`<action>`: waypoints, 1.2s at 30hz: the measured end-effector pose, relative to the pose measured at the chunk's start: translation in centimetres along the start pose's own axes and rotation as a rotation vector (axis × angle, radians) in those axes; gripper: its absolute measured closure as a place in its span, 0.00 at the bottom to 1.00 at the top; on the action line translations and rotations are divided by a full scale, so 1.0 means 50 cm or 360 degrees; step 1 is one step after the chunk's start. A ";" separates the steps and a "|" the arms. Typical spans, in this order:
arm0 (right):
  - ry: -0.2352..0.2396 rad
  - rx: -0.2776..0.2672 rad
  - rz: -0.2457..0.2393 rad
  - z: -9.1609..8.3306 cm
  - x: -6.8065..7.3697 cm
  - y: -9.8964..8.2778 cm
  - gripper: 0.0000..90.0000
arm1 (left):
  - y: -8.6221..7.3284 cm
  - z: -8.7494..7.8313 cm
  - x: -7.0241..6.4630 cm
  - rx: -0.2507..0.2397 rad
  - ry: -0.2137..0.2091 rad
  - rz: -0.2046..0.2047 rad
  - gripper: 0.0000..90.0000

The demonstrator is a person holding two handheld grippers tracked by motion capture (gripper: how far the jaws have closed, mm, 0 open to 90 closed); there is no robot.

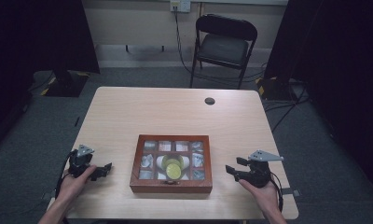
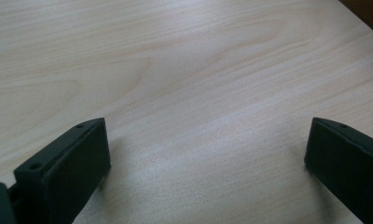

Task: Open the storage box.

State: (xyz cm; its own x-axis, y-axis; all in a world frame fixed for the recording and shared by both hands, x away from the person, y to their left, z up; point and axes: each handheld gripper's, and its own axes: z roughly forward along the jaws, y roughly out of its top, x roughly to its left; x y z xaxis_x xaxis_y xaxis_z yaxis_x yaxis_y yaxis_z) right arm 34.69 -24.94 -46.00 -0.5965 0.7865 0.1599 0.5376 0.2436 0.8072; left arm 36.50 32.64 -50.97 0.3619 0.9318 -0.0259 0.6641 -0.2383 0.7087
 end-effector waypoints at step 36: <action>0.0507 -0.0003 -0.0197 0.025 0.161 0.111 0.61 | 0.000 0.000 -0.003 -0.0003 0.0012 -0.0018 0.00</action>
State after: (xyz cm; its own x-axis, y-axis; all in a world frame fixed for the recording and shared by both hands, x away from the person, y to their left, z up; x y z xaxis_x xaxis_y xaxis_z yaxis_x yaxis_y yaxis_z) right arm 33.60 -16.54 -40.95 -0.8137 0.5339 0.2298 0.4484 0.3251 0.8326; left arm 36.45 32.49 -50.98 0.3494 0.9365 -0.0282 0.6667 -0.2274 0.7098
